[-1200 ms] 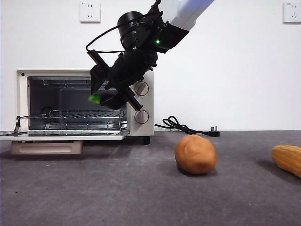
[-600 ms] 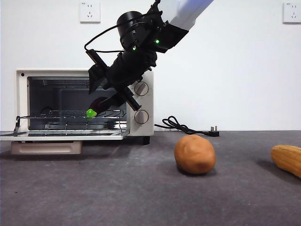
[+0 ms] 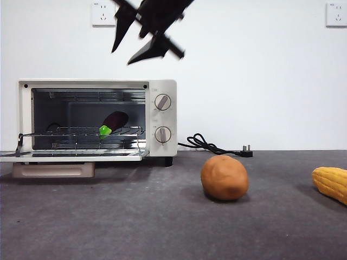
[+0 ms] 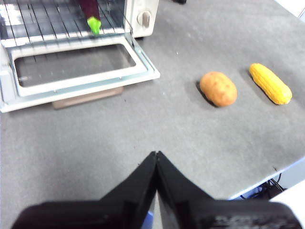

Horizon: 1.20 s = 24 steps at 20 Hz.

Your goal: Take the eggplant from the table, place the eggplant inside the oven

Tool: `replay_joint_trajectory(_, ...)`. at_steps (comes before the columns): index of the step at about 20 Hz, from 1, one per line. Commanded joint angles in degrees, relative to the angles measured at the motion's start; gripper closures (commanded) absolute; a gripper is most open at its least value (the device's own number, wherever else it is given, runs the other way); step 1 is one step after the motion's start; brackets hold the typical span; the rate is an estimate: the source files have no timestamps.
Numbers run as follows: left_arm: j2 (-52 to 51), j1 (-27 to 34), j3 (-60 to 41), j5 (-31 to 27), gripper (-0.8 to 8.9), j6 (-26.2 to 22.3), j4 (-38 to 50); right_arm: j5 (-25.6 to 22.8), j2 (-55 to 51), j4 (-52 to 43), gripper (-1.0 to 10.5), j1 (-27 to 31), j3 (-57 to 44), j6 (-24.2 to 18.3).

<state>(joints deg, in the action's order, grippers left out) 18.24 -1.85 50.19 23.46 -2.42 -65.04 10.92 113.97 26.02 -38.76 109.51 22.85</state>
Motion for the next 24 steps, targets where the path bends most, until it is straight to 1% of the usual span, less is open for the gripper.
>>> replay_joint_trajectory(1, -0.17, -0.13, -0.17, 0.04, 8.19, -0.68, 0.39, -0.02, -3.52, 8.94, 7.6, -0.17, -0.13, -13.62)
replay_joint_trajectory(4, -0.04, -0.13, -0.17, 0.04, 8.19, -0.68, 0.48, 0.0, -8.92, 21.73, 7.6, -0.17, -0.13, -21.59)
replay_joint_trajectory(7, 0.55, -0.13, -0.17, 0.04, 8.19, -0.55, 1.44, -0.02, -13.11, 32.98, 7.6, -0.17, -0.13, -26.95)
replay_joint_trajectory(9, 1.07, -0.11, -0.17, 0.04, 8.19, -0.5, 1.99, 0.0, -14.97, 37.59, 7.6, -0.17, -0.13, -29.03)
replay_joint_trajectory(12, 2.19, -0.09, -0.17, 0.04, 8.19, -0.48, 2.12, -0.02, -17.57, 41.86, 7.6, -0.17, -0.13, -30.71)
replay_joint_trajectory(16, 2.6, -0.09, -0.2, 0.04, 8.19, -0.48, 2.29, -0.09, -21.07, 42.8, 7.6, 0.55, -0.13, -30.82)
replay_joint_trajectory(17, 2.67, -0.09, -0.17, 0.04, 8.19, -0.48, 2.54, -0.04, -21.86, 43.12, 7.9, 0.85, -0.13, -30.84)
replay_joint_trajectory(20, 2.84, -0.09, -0.17, 0.0, 8.19, -0.48, 3.19, -0.02, -23.74, 44.94, 9.6, 1.09, -0.17, -31.95)
replay_joint_trajectory(24, 3.82, -0.07, -0.2, -0.24, 8.19, -0.48, 3.61, 0.04, -25.68, 46.01, 9.6, 1.38, -1.38, -31.93)
